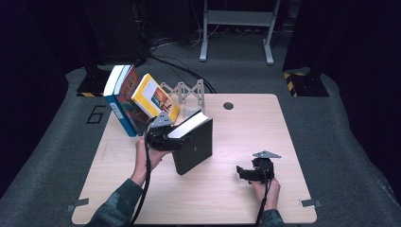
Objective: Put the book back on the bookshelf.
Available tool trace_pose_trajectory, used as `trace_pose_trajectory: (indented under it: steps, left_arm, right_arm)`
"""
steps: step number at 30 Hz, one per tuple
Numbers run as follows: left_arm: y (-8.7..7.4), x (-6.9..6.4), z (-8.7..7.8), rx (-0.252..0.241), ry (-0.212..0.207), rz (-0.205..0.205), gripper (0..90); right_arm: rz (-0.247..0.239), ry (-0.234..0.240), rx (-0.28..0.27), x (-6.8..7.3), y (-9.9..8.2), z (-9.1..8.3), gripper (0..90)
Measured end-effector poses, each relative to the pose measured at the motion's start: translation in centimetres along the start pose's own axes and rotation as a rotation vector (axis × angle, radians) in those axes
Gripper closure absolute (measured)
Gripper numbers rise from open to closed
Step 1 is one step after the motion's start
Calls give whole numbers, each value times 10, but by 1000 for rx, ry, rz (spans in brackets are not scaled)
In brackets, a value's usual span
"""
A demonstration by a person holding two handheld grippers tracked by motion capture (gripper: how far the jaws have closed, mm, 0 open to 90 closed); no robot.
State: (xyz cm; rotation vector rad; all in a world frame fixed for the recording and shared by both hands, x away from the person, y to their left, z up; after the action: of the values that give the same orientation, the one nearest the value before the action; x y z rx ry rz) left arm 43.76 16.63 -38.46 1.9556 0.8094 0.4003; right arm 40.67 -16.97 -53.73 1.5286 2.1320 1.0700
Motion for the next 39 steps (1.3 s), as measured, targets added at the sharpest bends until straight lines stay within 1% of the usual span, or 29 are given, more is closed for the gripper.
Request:
trace_pose_trajectory:
  steps: [1,2,4,5,9,11,12,13,18,19,20,21,22,23,24,25,26,28,29,33,34,35,36,37,38,39]
  left_arm:
    - [1,0,0,9,1,4,421]
    - [4,1,1,21,-1,13,422]
    - [5,1,2,27,-4,17,422]
    - [7,2,3,36,0,29,424]
    - [11,4,5,54,-11,31,441]
    - [13,6,7,61,-22,23,444]
    - [13,6,7,61,-22,23,449]
    - [15,7,8,70,-23,22,450]
    - [16,8,9,77,-32,25,472]
    - [17,8,8,84,-31,37,486]
    - [17,8,8,84,-31,37,496]
    - [17,7,8,92,-35,54,505]
    - [17,7,8,92,-35,54,512]
    - [17,6,8,88,-33,57,512]
    - [18,5,8,94,-33,65,518]
    - [17,4,8,86,-33,70,525]
    - [17,4,8,86,-33,70,526]
    - [17,3,7,90,-27,71,528]
    - [17,2,7,87,-19,67,530]
    - [18,0,8,80,-15,59,532]
    - [19,0,8,93,-14,65,532]
    - [19,0,8,93,-14,65,533]
    - [21,-1,8,92,-6,69,533]
    - [25,-4,8,106,0,79,533]
    - [25,-4,8,106,0,79,533]
    - [29,-5,9,116,15,96,533]
  right_arm:
    - [1,-5,-16,0,-2,-1,74]
    - [-9,-10,-23,-1,-3,0,74]
    - [-12,-9,-26,-3,-3,-1,69]
    - [-1,5,-36,-4,-3,-1,73]
    - [9,18,-47,-5,-4,-2,75]
    - [10,26,-58,-7,-4,-2,81]
    - [10,26,-58,-7,-4,-2,81]
    - [23,34,-63,-7,-5,-3,83]
    - [27,42,-67,-8,-5,-3,87]
    - [23,39,-67,-7,-5,-3,96]
    - [23,39,-67,-7,-5,-3,96]
    - [15,37,-70,-6,-6,-2,99]
    - [10,34,-63,-6,-6,-3,99]
    - [10,34,-63,-6,-6,-3,99]
    - [8,35,-64,-5,-6,-2,101]
    - [9,36,-62,-6,-6,-3,106]
    - [-2,36,-68,-7,-6,-3,107]
    - [6,36,-69,-7,-6,-3,110]
    - [7,36,-78,-7,-6,-3,112]
    - [12,46,-73,-7,-6,-3,117]
    - [16,47,-76,-7,-6,-4,117]
    - [15,48,-78,-7,-6,-3,117]
    - [14,48,-80,-8,-6,-3,117]
    - [17,50,-82,-8,-6,-4,116]
    - [16,49,-81,-8,-6,-4,116]
    - [16,48,-83,-8,-6,-4,116]
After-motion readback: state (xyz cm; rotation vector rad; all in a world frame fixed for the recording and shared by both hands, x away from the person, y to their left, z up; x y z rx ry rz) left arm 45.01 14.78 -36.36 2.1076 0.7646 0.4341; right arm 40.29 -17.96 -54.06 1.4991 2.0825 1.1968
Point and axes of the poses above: each handheld gripper's, and its own axes: z roughly forward along the jaws, y roughly out of its top, x roughly to its left, the point moved 2 cm from there along z, roughly forward along the jaws, and after that the axes turned 3 degrees about y, right-handed, at the moved point
